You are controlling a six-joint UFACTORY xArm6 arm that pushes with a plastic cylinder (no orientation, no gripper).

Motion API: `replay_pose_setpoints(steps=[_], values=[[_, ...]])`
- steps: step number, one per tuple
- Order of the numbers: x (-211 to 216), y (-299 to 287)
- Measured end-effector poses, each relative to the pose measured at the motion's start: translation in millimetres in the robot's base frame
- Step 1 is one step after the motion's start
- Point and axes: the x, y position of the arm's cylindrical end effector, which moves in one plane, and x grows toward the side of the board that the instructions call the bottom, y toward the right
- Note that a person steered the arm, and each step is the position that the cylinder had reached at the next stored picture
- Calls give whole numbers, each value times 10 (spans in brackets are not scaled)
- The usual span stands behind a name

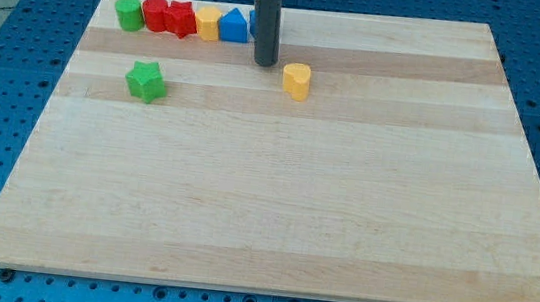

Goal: Push the green star into the yellow heart

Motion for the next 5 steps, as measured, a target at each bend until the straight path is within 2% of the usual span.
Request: replay_pose_setpoints(steps=[2,3,4,5], values=[[-118,-52],[-41,-351],[-39,-906],[-38,-1773]])
